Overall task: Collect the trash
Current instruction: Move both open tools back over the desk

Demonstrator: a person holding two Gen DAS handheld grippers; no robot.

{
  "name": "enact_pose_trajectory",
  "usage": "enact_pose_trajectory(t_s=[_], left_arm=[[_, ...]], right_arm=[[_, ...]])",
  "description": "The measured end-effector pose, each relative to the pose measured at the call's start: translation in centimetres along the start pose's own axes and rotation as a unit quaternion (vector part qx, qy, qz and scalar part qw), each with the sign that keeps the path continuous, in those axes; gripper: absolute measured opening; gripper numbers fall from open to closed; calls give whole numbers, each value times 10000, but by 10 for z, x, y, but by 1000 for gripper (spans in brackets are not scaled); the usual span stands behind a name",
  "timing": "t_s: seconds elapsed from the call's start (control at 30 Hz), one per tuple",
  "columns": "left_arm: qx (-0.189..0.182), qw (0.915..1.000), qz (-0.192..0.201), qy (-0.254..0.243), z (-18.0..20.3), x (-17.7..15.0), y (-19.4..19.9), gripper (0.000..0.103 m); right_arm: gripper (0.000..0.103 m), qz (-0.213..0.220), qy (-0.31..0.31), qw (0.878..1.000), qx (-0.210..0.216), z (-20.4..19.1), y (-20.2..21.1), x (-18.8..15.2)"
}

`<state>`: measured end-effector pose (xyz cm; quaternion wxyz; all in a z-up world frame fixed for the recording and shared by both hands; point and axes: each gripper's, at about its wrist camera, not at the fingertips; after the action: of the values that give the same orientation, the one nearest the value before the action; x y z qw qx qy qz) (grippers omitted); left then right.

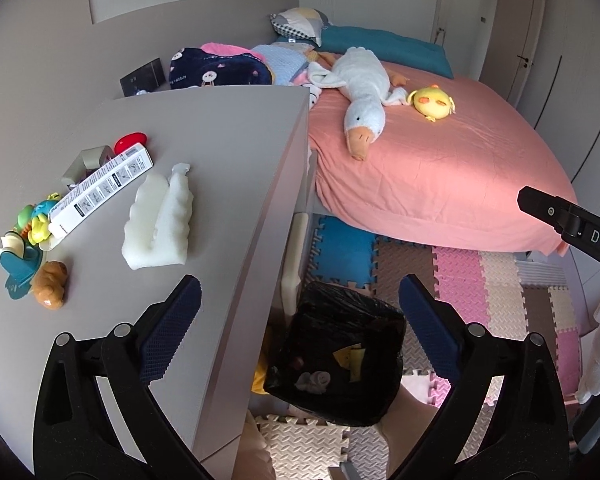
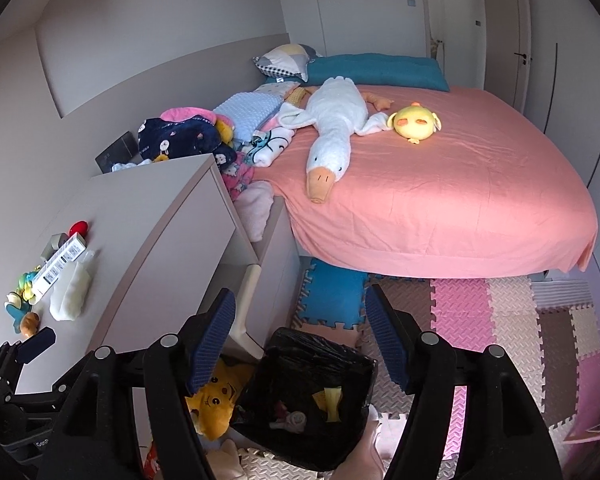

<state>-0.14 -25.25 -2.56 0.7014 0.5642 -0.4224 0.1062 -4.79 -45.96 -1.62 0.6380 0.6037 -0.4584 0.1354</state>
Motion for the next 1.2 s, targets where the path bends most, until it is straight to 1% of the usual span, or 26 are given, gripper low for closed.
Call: enact_pose_trajectory(t_s=[0.27,0.43,0.77,0.93,1.1,1.2], left_arm=[[-64,10000,-2,-17,-4,-6,1,96],[61,10000,39,55,-20,-7,5,96],[459,9981,200,362,-78,-4,19,96],[646,9963,185,537,-107,-7,23,96],[789,9950,167,583,-130,-10,25,96],[841,9937,151,720,-147,-12,24,96]], right_arm=[[68,33,90,9998,197,-20,2,-4],[68,58,177,9990,396,-40,0,-4],[68,-67,496,9960,738,-97,-12,-4],[68,-125,622,9942,868,-122,-19,-5],[68,-188,658,9933,936,-142,-27,-6],[68,-219,711,9922,1004,-154,-32,-6]])
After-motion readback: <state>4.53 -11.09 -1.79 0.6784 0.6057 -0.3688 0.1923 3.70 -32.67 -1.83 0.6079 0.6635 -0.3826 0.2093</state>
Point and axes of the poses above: each gripper's, at about its wrist camera, not at the fingertips, and y roughly against the way its jaws point, z to its right, x to its top, and after that the axes turned 5 degrees about z, right-handed
